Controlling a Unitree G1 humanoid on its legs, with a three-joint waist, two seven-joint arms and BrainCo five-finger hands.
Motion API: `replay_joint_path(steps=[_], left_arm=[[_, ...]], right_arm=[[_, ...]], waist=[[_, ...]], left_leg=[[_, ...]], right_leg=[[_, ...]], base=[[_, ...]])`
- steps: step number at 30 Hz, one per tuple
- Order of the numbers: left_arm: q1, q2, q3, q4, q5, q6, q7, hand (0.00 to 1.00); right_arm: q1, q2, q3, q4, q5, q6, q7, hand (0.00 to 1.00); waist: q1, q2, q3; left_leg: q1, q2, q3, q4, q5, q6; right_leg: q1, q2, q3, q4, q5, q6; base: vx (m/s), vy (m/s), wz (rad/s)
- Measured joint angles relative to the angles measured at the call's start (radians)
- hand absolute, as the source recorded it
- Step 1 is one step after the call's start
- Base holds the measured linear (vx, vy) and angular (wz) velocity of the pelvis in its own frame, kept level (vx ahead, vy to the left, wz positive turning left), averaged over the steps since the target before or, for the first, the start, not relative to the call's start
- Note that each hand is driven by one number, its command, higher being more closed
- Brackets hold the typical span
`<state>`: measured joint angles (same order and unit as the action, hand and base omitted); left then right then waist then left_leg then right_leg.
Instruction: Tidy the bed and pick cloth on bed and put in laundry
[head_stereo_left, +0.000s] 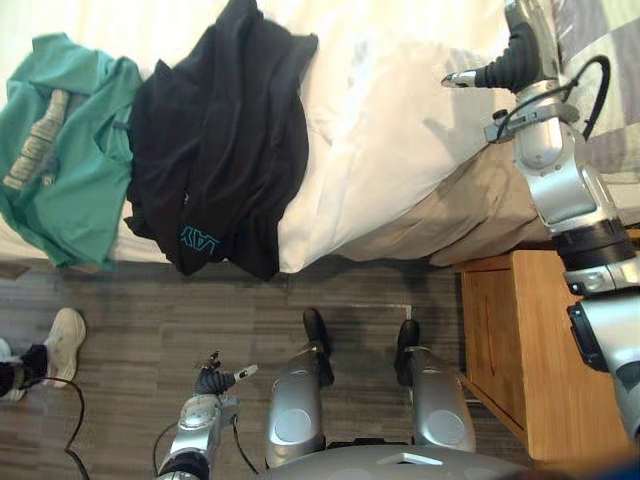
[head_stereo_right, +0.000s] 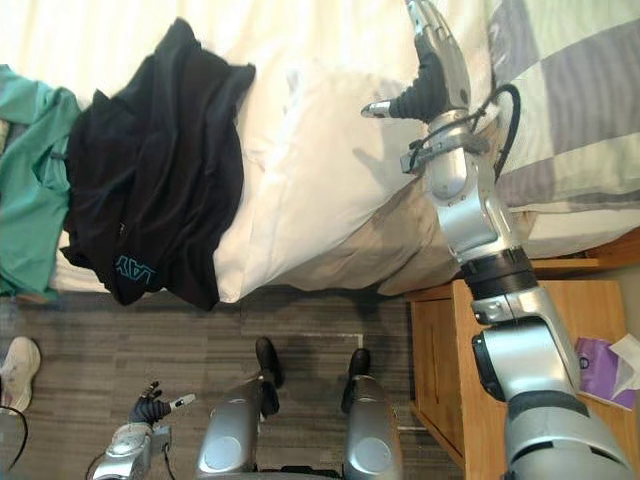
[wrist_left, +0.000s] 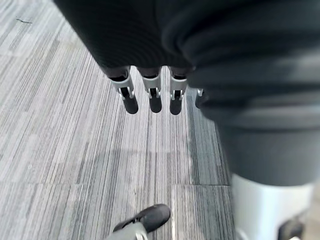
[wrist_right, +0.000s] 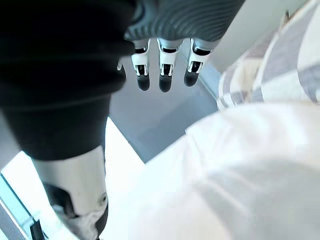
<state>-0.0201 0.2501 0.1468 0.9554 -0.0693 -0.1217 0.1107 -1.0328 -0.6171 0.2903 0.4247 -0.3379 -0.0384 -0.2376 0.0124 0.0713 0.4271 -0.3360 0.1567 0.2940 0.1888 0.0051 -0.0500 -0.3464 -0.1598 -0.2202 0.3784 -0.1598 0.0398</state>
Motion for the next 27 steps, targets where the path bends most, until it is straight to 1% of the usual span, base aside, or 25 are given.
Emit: replay_joint_path(steps=[3, 4, 7, 8, 9, 10, 14, 17, 19, 21, 22, 24, 27], left_arm=[[-0.034, 0.014, -0.037, -0.010, -0.002, -0.012, -0.001, 0.00], [-0.044, 0.015, -0.046, -0.021, -0.015, -0.016, 0.000, 0.00], [-0.060, 0.005, -0.078, -0.055, -0.029, -0.017, -0.001, 0.00], [-0.060, 0.002, -0.078, -0.063, -0.029, -0.016, -0.001, 0.00], [-0.062, -0.002, -0.079, -0.079, -0.029, -0.017, -0.001, 0.00], [-0.064, -0.004, -0.084, -0.092, -0.029, -0.017, -0.001, 0.00], [-0.072, -0.009, -0.104, -0.130, -0.030, -0.020, -0.002, 0.00], [-0.072, -0.018, -0.107, -0.140, -0.030, -0.020, -0.003, 0.00], [-0.072, -0.032, -0.107, -0.138, -0.030, -0.019, -0.003, 0.00], [-0.072, -0.050, -0.111, -0.137, -0.030, -0.018, -0.003, 0.00], [-0.071, -0.049, -0.114, -0.137, -0.030, -0.018, -0.003, 0.00], [-0.065, -0.044, -0.117, -0.127, -0.029, -0.019, -0.004, 0.00], [-0.035, -0.042, -0.117, -0.107, -0.027, -0.017, -0.019, 0.00]], right_arm=[[-0.040, -0.004, 0.007, 0.078, 0.000, 0.004, 0.001, 0.00], [-0.040, -0.004, 0.008, 0.084, 0.000, 0.007, 0.001, 0.00], [-0.041, 0.004, 0.011, 0.082, 0.001, 0.011, -0.003, 0.00], [-0.041, 0.012, 0.011, 0.082, 0.001, 0.012, -0.003, 0.00], [-0.041, 0.025, 0.013, 0.077, 0.001, 0.014, -0.004, 1.00], [-0.041, 0.037, 0.019, 0.065, 0.001, 0.017, -0.006, 1.00], [-0.040, 0.071, 0.035, 0.017, 0.003, 0.022, -0.011, 1.00], [-0.033, 0.099, 0.035, 0.007, 0.010, 0.024, -0.011, 1.00], [-0.008, 0.101, 0.033, -0.020, 0.011, 0.025, -0.013, 1.00], [0.048, 0.108, 0.023, -0.043, 0.011, 0.032, -0.012, 1.00], [0.070, 0.111, 0.017, -0.054, 0.011, 0.032, -0.013, 1.00], [0.152, 0.136, -0.023, -0.076, 0.011, 0.032, -0.012, 1.00], [0.285, 0.139, -0.077, -0.108, 0.010, 0.030, -0.012, 1.00]], waist=[[0.015, 0.018, 0.028], [0.024, 0.018, 0.037], [0.037, 0.017, 0.044], [0.035, 0.017, 0.045], [0.036, 0.017, 0.045], [0.032, 0.017, 0.045], [0.032, 0.016, 0.046], [0.033, 0.016, 0.046], [0.033, 0.014, 0.045], [0.033, 0.011, 0.044], [0.033, 0.006, 0.042], [0.034, -0.010, 0.038], [0.026, -0.032, 0.026]], left_leg=[[-0.045, 0.000, -0.012, 0.030, -0.001, 0.002], [-0.064, -0.001, -0.011, 0.044, -0.004, 0.006], [-0.111, -0.001, 0.000, 0.083, -0.012, 0.015], [-0.121, -0.001, -0.001, 0.096, -0.015, 0.016], [-0.137, 0.002, 0.000, 0.118, -0.023, 0.015], [-0.148, 0.005, 0.002, 0.138, -0.032, 0.016], [-0.178, 0.023, 0.013, 0.199, -0.061, 0.015], [-0.181, 0.034, 0.018, 0.217, -0.070, 0.014], [-0.178, 0.035, 0.020, 0.221, -0.072, 0.016], [-0.153, 0.035, 0.026, 0.218, -0.074, 0.017], [-0.141, 0.034, 0.029, 0.215, -0.074, 0.017], [-0.091, 0.032, 0.039, 0.191, -0.073, 0.016], [-0.013, 0.021, 0.052, 0.131, -0.063, 0.010]], right_leg=[[-0.051, -0.008, 0.015, 0.052, -0.003, -0.002], [-0.077, -0.016, 0.017, 0.082, -0.010, -0.005], [-0.147, -0.035, 0.044, 0.161, -0.038, -0.004], [-0.155, -0.037, 0.045, 0.170, -0.045, -0.006], [-0.169, -0.042, 0.048, 0.188, -0.056, -0.006], [-0.176, -0.049, 0.049, 0.203, -0.075, -0.006], [-0.209, -0.050, 0.062, 0.251, -0.102, -0.007], [-0.208, -0.048, 0.061, 0.258, -0.104, -0.007], [-0.200, -0.049, 0.060, 0.259, -0.103, -0.008], [-0.166, -0.051, 0.054, 0.250, -0.102, -0.007], [-0.158, -0.051, 0.054, 0.246, -0.102, -0.006], [-0.113, -0.049, 0.054, 0.224, -0.102, -0.006], [-0.046, -0.042, 0.063, 0.166, -0.089, 0.009]], base=[[-0.04, 0.027, 0.13], [-0.04, 0.011, 0.12], [-0.05, -0.029, 0.05], [-0.08, -0.047, 0.01], [-0.08, -0.031, 0.04], [-0.09, -0.035, 0.03], [-0.10, -0.048, -0.07], [-0.03, -0.026, -0.04], [0.03, -0.009, 0.02], [0.07, -0.015, 0.06], [0.09, -0.014, 0.02], [0.10, -0.020, -0.08], [0.09, -0.010, -0.13]])
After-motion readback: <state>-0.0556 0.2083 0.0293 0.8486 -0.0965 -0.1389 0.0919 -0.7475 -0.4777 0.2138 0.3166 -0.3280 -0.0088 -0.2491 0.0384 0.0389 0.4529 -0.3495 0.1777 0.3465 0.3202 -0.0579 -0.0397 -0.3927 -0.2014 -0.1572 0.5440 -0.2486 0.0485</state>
